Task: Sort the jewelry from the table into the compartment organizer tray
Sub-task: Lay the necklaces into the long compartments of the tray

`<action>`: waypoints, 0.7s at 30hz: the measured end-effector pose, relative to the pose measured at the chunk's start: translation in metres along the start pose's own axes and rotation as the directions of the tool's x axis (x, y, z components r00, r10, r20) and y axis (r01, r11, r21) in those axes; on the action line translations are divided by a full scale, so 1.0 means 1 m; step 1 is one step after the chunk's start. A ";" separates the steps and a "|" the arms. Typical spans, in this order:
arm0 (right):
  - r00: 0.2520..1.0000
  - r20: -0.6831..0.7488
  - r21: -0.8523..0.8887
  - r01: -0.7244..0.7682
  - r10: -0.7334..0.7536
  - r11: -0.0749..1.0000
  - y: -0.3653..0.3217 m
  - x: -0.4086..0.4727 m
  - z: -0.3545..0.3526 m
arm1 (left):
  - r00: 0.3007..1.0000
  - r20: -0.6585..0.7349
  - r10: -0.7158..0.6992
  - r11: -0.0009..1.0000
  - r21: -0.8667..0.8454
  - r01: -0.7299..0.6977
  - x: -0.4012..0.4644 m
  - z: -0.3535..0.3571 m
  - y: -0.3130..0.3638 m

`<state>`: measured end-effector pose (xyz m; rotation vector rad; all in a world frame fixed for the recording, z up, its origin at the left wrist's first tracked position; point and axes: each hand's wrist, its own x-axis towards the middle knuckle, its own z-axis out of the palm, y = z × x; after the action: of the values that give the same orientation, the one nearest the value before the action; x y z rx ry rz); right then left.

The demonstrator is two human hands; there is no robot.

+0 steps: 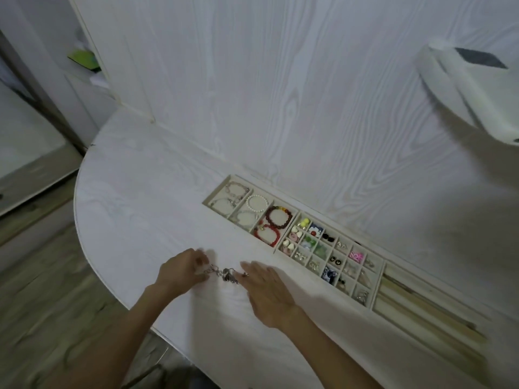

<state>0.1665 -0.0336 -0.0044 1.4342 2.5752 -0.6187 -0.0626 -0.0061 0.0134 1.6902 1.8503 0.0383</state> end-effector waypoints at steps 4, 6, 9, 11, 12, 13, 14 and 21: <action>0.997 -0.068 0.033 -0.027 0.029 0.999 0.006 -0.007 0.002 | 1.000 -0.015 -0.008 1.000 -0.005 0.008 -0.002 0.000 -0.001; 0.993 -0.099 0.063 -0.054 0.060 0.997 0.011 -0.012 0.000 | 1.000 -0.026 -0.008 1.000 -0.009 0.008 -0.003 0.004 0.005; 0.986 -0.149 0.086 -0.058 0.070 0.995 0.012 -0.015 -0.005 | 0.999 -0.031 -0.019 0.999 -0.048 0.017 -0.004 0.008 0.013; 0.974 -0.218 0.051 -0.058 0.068 0.997 0.011 -0.012 -0.004 | 1.000 0.002 -0.022 0.998 -0.057 0.022 -0.001 0.009 0.015; 0.964 -0.257 0.042 -0.062 0.071 0.997 0.010 -0.009 -0.004 | 1.000 0.020 -0.019 0.999 -0.046 0.020 -0.001 0.008 0.015; 0.957 -0.279 0.062 -0.064 0.079 0.996 0.006 -0.008 -0.005 | 0.999 0.035 -0.016 0.999 -0.031 0.017 -0.002 0.007 0.015; 0.952 -0.293 0.100 -0.060 0.087 0.993 0.001 -0.006 -0.008 | 0.999 0.045 -0.007 1.000 -0.021 0.008 -0.002 0.005 0.013; 0.914 -0.205 0.625 -0.152 0.349 0.766 -0.029 -0.001 -0.044 | 0.991 0.066 0.118 0.902 -0.424 -0.079 -0.008 -0.020 0.031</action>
<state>0.1463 -0.0294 0.0440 2.1918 2.4214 -1.3511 -0.0447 -0.0004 0.0460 1.4514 1.5503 0.3720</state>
